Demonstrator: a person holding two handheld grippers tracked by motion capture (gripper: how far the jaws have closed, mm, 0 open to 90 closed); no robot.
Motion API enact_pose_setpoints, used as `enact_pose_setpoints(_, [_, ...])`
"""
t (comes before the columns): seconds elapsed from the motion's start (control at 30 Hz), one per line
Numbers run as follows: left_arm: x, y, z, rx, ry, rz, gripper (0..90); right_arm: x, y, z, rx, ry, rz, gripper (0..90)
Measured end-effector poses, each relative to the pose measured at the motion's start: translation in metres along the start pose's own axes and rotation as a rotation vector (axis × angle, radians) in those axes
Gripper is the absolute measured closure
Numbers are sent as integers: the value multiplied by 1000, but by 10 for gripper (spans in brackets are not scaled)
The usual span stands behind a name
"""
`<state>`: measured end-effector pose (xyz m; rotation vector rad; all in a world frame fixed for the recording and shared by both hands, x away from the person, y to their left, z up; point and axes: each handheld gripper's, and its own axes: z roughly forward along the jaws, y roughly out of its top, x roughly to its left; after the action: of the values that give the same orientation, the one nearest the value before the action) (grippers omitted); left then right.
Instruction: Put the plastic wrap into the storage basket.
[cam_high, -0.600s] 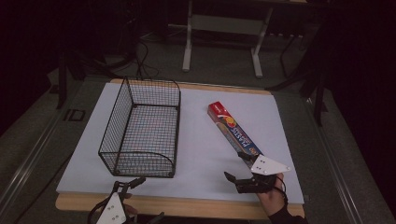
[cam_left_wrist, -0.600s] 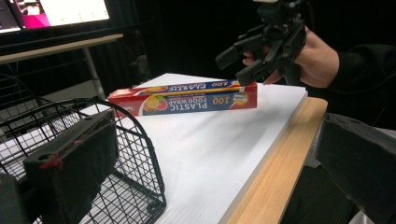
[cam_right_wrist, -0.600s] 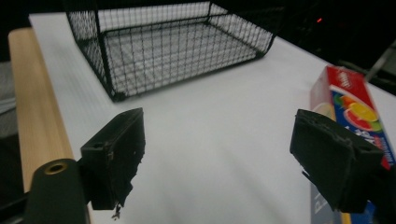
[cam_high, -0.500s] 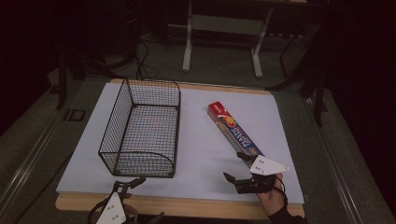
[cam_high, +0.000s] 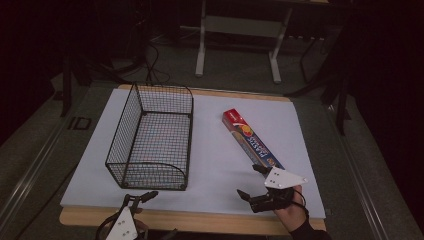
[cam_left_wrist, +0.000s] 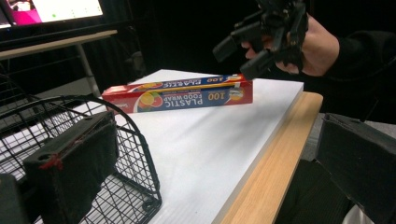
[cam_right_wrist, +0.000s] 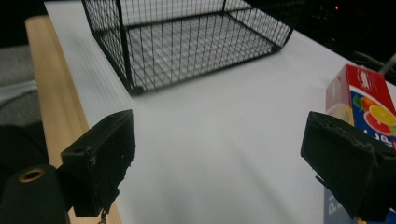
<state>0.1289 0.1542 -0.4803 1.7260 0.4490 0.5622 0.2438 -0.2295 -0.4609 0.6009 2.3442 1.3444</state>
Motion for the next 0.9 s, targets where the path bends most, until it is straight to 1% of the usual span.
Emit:
enact_pose_setpoints(0.03, [0, 0, 0, 0, 0, 2, 0, 0, 2, -1, -3, 3, 5, 101])
enact_pose_setpoints(0.1, [-1, 0, 1, 2, -1, 3, 1, -1, 6, -3, -11, -27, 4, 100])
enact_pose_setpoints(0.13, [-1, 0, 1, 1, -2, 5, 1, -3, 7, -4, -17, -29, -5, 100])
enact_pose_setpoints(0.17, [-2, 0, 1, 1, -2, 6, 0, -4, 9, -5, -17, -44, 0, 97])
enact_pose_setpoints(0.23, [-2, 0, 2, 2, -5, 7, 1, -8, 13, -8, -26, -47, 10, 96])
enact_pose_setpoints(0.27, [-3, 0, 2, 5, -5, 8, 1, -9, 15, -9, -27, -71, 7, 96])
enact_pose_setpoints(0.3, [-3, 0, 2, 5, -5, 8, 1, -9, 15, -9, -27, -71, 7, 96])
enact_pose_setpoints(0.33, [-3, 0, 3, 10, -7, 11, 1, -11, 17, -10, -31, -61, 8, 97])
enact_pose_setpoints(0.37, [-3, -1, 3, 10, -7, 12, 0, -15, 20, -12, -26, -82, 15, 97])
enact_pose_setpoints(0.4, [-3, -1, 3, 10, -7, 12, 0, -17, 21, -13, -29, -78, 18, 97])
enact_pose_setpoints(0.47, [-3, -1, 3, 7, -7, 13, 1, -22, 24, -13, -10, -90, 28, 97])
enact_pose_setpoints(0.5, [-3, -1, 3, 7, -7, 13, 1, -24, 25, -14, -14, -89, 29, 101])
enact_pose_setpoints(0.57, [-3, -1, 3, 6, -8, 13, 0, -30, 28, -13, 4, -101, 35, 101])
enact_pose_setpoints(0.6, [-3, -1, 4, 7, -8, 12, 1, -32, 29, -14, 3, -100, 40, 102])
enact_pose_setpoints(0.67, [-3, -1, 4, 9, -8, 11, 0, -37, 32, -14, 6, -81, 71, 102])
enact_pose_setpoints(0.73, [-3, -1, 5, 10, -8, 9, 1, -40, 36, -14, 13, -104, 48, 126])
enact_pose_setpoints(0.77, [-4, -1, 5, 11, -9, 10, 1, -43, 37, -14, 14, -100, 51, 126])
enact_pose_setpoints(0.83, [-4, -1, 5, 12, -13, 11, 0, -46, 40, -14, 16, -114, 48, 127])
enact_pose_setpoints(0.9, [-5, -1, 5, 12, -15, 13, 0, -52, 44, -14, 19, -108, 64, 131])
